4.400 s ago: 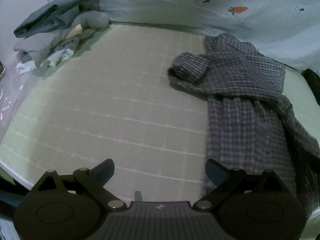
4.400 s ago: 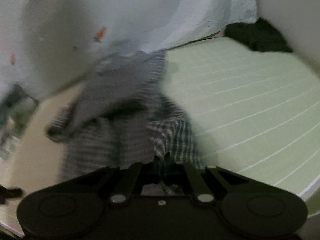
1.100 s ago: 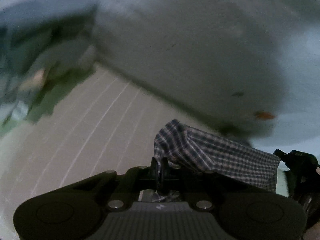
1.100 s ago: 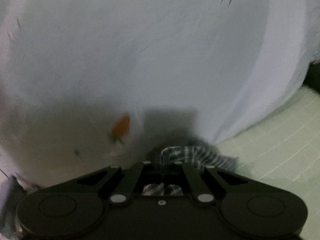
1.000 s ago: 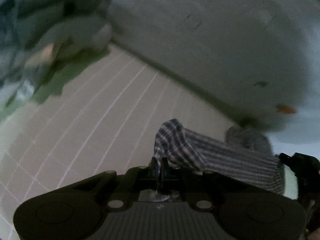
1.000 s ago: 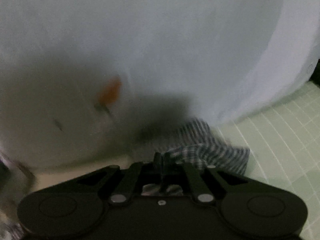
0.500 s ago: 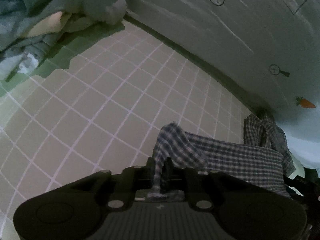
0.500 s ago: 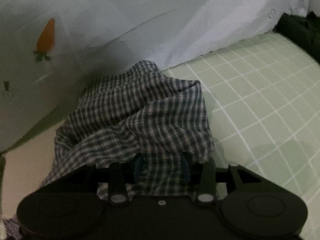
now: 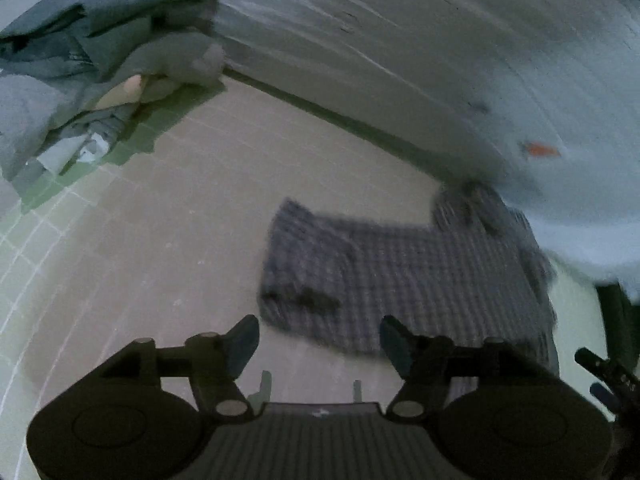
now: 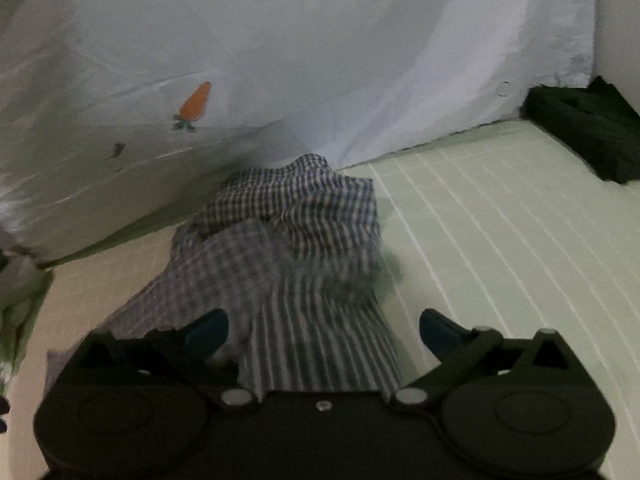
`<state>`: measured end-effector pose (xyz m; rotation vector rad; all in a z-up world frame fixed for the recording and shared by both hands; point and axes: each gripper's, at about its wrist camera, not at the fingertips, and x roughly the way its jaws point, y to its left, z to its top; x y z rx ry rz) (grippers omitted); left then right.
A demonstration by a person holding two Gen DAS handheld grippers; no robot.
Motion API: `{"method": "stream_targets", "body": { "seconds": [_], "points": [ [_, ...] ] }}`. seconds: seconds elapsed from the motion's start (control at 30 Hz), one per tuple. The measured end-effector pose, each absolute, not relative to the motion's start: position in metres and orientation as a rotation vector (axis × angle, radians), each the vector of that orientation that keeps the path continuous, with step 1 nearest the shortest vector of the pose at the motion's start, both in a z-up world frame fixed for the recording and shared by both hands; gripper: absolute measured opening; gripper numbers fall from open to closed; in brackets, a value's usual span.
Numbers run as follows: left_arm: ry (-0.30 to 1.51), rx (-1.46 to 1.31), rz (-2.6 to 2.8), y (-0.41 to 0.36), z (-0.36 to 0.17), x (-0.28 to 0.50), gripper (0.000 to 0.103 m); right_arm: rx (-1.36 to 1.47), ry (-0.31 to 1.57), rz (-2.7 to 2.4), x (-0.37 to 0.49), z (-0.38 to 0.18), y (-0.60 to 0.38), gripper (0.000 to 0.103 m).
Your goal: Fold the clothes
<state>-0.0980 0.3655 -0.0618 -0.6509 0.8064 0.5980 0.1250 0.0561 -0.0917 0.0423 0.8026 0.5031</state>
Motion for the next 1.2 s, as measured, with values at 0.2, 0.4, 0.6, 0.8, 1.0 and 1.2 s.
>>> {"method": "stream_targets", "body": {
  "seconds": [0.2,0.4,0.6,0.8,1.0,1.2],
  "points": [
    [0.888,-0.555,0.502,0.308,-0.066,-0.126,0.069,0.025,0.831,0.475,0.063,-0.111,-0.005,0.103],
    [0.958,-0.525,0.462,0.277,-0.08,-0.16,0.07,0.042,0.878,0.454,0.001,-0.128,-0.045,0.103],
    [1.057,-0.512,0.383,0.251,-0.103,-0.179,0.07,0.049,0.847,0.449,-0.048,-0.126,-0.07,0.103],
    [1.066,-0.48,0.302,0.216,-0.105,-0.183,0.07,-0.026,0.847,0.496,-0.075,-0.13,-0.079,0.102],
    [1.003,-0.464,0.313,0.182,-0.09,-0.187,0.07,-0.057,0.847,0.522,-0.074,-0.144,-0.093,0.095],
    [0.961,-0.452,0.334,0.155,-0.077,-0.206,0.07,-0.149,0.806,0.645,-0.075,-0.145,-0.096,0.02]
  ]
}}
